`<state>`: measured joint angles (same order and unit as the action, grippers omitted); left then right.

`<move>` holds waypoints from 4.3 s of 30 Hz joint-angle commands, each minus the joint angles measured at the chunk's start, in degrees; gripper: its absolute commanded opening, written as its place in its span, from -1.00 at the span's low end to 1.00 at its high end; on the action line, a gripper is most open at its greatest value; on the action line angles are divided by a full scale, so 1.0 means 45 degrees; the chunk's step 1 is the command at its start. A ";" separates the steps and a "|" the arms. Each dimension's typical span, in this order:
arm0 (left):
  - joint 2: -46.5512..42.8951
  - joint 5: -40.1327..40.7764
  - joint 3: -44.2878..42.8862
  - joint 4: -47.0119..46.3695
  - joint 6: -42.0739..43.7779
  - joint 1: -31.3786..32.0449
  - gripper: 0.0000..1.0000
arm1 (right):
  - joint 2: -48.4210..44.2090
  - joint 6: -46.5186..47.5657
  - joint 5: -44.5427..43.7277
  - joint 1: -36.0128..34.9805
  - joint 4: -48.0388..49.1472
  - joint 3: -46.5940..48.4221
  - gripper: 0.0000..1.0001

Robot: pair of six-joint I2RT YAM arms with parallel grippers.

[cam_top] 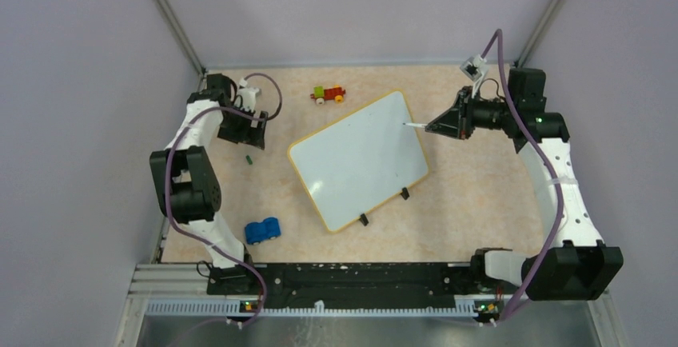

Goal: Write a sentence on the whiteboard
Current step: Place the pen cap at the center of the board, then hold the whiteboard on the whiteboard stand, then write on the whiteboard at the whiteboard stand.

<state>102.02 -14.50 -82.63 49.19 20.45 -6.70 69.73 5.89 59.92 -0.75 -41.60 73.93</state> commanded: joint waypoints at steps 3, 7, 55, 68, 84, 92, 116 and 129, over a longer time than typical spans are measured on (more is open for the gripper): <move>-0.2579 -0.4101 -0.0881 -0.0052 -0.0737 -0.0151 0.97 | 0.0127 0.1106 -0.0348 -0.1072 -0.0111 0.0969 -1.00; -0.3706 -0.5070 -0.0731 -0.0709 -0.2299 -0.0347 0.97 | 0.0236 0.1901 -0.0992 -0.1958 -0.0434 0.1176 -1.00; -0.7246 -1.2514 0.2716 0.0424 -0.0400 -0.0344 0.56 | 0.1456 0.2784 -0.7629 -1.0545 0.0554 0.2377 -1.00; -0.5720 -1.1460 0.3034 -0.1563 -0.1913 0.2076 0.18 | 0.2496 0.3835 -0.8653 -1.1064 0.2160 0.3026 -1.00; -0.4891 -1.1298 0.2676 -0.2292 -0.2319 0.2418 -0.41 | 0.3060 0.4497 -0.8224 -1.1765 0.1789 0.3469 -1.00; -0.5302 -1.1158 0.3069 -0.2611 -0.2634 0.2271 -0.55 | 0.3540 0.4402 -0.8262 -1.1876 0.1848 0.3599 -1.00; -0.5225 -1.1257 0.3041 -0.2706 -0.2838 0.2270 -1.00 | 0.4324 0.3599 -1.0125 -1.2591 0.3735 0.3201 -1.00; -0.5265 -1.1182 0.3030 -0.2708 -0.2790 0.2270 -1.00 | 0.4789 0.3748 -1.0287 -1.2595 0.3768 0.3131 -1.00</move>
<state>80.09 -63.55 -68.97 38.98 7.60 3.77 91.13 22.74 14.37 -56.84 -27.38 87.09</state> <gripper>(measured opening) 0.114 0.090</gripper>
